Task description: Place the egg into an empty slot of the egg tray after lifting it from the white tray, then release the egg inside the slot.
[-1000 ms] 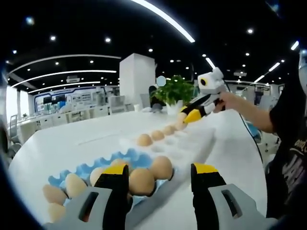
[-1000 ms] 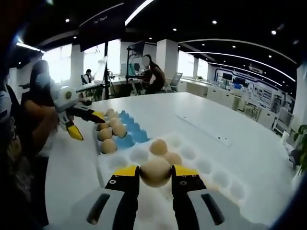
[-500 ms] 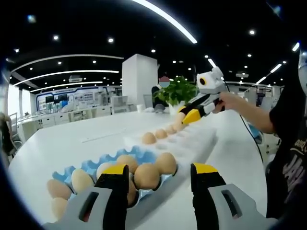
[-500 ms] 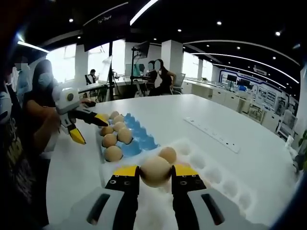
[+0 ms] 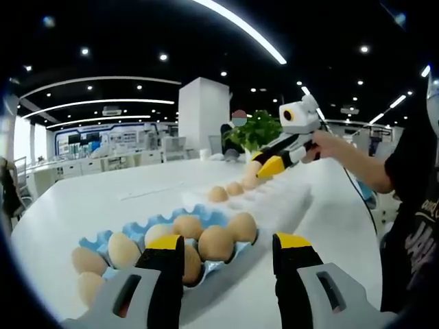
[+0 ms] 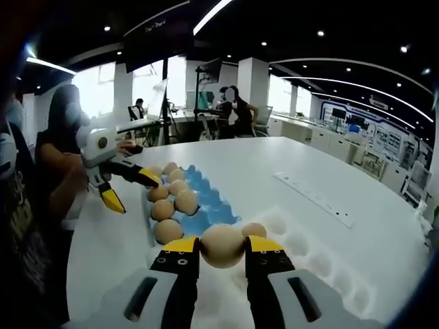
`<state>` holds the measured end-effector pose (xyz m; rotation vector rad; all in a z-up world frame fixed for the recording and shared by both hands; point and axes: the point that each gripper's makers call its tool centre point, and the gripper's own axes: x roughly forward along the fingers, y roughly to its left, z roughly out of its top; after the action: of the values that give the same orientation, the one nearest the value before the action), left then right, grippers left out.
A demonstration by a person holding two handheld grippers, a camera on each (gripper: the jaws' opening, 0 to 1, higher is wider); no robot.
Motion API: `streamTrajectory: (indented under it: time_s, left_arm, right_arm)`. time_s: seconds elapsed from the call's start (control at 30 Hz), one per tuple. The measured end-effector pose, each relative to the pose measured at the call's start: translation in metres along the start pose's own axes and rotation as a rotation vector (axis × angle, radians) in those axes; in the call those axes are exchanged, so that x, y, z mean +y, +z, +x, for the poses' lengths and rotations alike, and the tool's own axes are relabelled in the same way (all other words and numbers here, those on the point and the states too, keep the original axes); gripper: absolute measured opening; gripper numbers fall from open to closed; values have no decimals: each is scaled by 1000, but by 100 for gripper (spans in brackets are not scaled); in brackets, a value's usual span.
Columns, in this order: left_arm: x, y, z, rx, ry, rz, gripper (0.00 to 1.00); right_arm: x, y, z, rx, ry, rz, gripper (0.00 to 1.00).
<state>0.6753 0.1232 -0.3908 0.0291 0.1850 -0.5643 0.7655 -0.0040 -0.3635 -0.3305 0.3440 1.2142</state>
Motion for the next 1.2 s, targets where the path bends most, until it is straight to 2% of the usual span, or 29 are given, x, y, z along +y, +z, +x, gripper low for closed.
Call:
streamTrajectory:
  time_s: [0.63,0.87,1.2]
  left_arm:
    - [6,-2,-9,-11,14,-14,52]
    - [10,-3,-10,-13,20,-22,52]
    - [11,-2,-9,-16,12,-24,52]
  right_arm:
    - [26,4,29,15,54,-17,27]
    - [27,3,45,27,80,-13,27]
    - [39,1,63,51,117,-13,27]
